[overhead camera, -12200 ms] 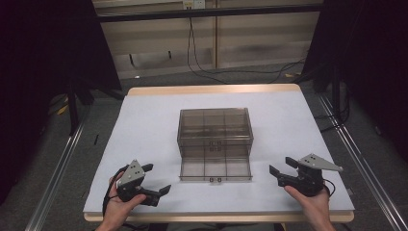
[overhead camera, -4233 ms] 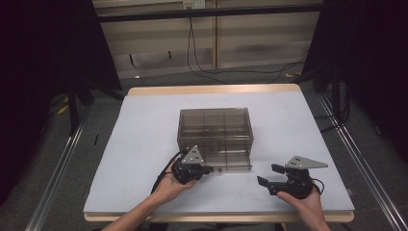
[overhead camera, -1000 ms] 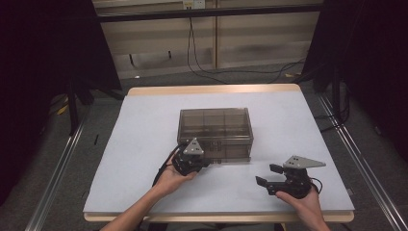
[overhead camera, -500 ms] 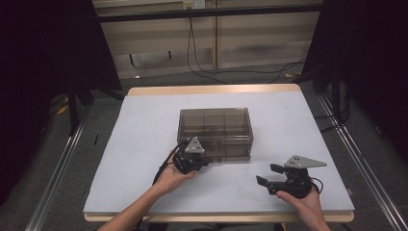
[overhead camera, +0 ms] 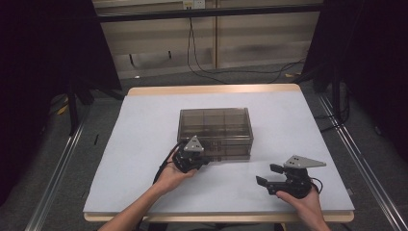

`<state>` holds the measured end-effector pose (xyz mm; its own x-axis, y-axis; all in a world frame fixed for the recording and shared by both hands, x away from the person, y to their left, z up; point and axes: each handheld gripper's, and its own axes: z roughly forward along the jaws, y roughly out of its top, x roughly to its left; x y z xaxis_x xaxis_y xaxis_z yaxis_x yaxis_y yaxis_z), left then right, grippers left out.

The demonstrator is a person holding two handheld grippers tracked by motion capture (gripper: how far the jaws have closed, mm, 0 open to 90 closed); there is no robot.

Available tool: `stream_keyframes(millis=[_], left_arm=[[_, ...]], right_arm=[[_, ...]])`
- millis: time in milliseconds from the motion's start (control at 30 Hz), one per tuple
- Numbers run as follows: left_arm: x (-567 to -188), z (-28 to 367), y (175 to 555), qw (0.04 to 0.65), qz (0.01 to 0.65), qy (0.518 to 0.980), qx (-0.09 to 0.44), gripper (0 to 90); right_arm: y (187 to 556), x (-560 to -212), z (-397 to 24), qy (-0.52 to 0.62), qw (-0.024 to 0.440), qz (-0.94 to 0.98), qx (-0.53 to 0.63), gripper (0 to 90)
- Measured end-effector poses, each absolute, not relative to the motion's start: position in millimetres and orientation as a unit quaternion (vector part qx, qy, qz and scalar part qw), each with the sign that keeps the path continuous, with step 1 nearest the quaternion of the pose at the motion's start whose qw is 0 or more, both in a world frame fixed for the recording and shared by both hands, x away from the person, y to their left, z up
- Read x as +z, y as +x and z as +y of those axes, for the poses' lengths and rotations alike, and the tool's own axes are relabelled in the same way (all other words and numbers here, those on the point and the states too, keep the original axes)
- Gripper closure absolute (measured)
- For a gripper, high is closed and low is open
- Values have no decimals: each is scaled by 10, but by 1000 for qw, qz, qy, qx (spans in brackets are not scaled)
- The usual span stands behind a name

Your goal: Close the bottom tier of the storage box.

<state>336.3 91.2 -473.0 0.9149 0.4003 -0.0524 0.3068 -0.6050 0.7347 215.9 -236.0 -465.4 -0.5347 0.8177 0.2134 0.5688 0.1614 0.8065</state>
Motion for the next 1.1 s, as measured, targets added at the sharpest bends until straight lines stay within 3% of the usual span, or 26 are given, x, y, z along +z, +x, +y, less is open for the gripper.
stream_keyframes(millis=[1100], left_arm=[[-4749, 896, 3436, 392, 217, 891, 72, 900]], right_arm=[[2160, -4651, -2360, 462, 138, 751, 452, 253]])
